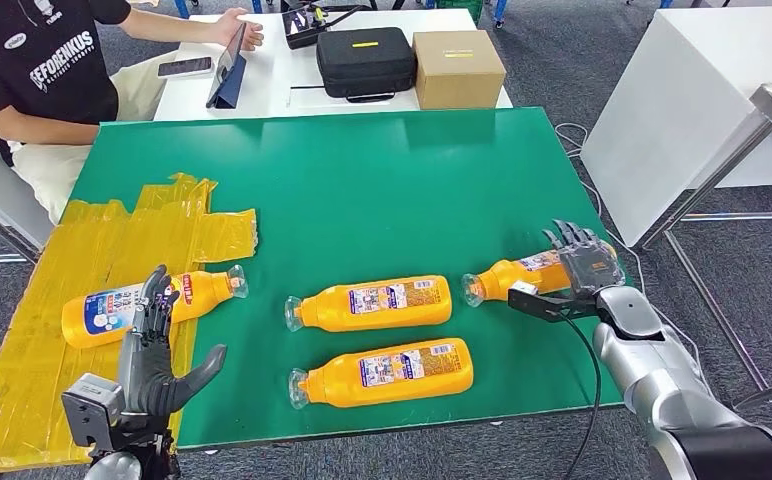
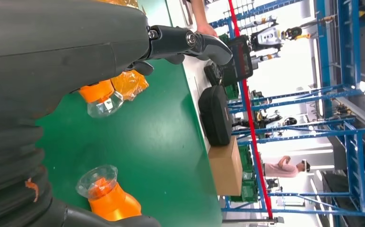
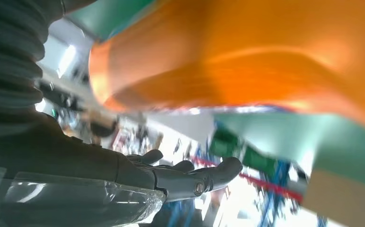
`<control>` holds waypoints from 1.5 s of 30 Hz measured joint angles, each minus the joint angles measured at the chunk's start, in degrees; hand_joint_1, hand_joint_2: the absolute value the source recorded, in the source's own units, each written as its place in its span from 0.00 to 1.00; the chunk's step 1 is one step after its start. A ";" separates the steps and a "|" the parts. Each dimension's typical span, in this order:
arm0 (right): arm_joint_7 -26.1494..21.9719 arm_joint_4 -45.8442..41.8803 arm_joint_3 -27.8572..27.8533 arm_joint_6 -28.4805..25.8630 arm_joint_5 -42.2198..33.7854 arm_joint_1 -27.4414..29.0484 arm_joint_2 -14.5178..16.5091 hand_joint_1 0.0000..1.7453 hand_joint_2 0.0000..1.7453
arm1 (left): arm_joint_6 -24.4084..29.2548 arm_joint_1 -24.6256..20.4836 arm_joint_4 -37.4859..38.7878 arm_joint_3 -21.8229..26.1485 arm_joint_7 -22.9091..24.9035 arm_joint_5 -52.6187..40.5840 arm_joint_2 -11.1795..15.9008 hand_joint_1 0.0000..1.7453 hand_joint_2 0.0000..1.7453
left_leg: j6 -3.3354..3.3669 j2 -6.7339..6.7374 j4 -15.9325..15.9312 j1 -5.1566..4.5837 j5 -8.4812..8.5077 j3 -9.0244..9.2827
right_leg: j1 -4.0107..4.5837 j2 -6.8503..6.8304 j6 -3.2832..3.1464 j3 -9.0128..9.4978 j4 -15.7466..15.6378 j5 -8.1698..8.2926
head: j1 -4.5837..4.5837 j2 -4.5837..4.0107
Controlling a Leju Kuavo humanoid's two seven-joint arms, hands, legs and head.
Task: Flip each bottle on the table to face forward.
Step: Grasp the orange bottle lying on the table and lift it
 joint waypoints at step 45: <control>12.25 0.56 -1.08 10.05 -14.82 1.79 1.71 1.00 1.00 | 4.62 -3.51 12.96 -5.52 -0.46 2.94 1.91 0.00 1.00 | 0.20 0.17 -0.02 0.03 -0.12 0.99 | -0.02 0.13 0.05 0.99 -0.28 0.10 | 0.03 0.00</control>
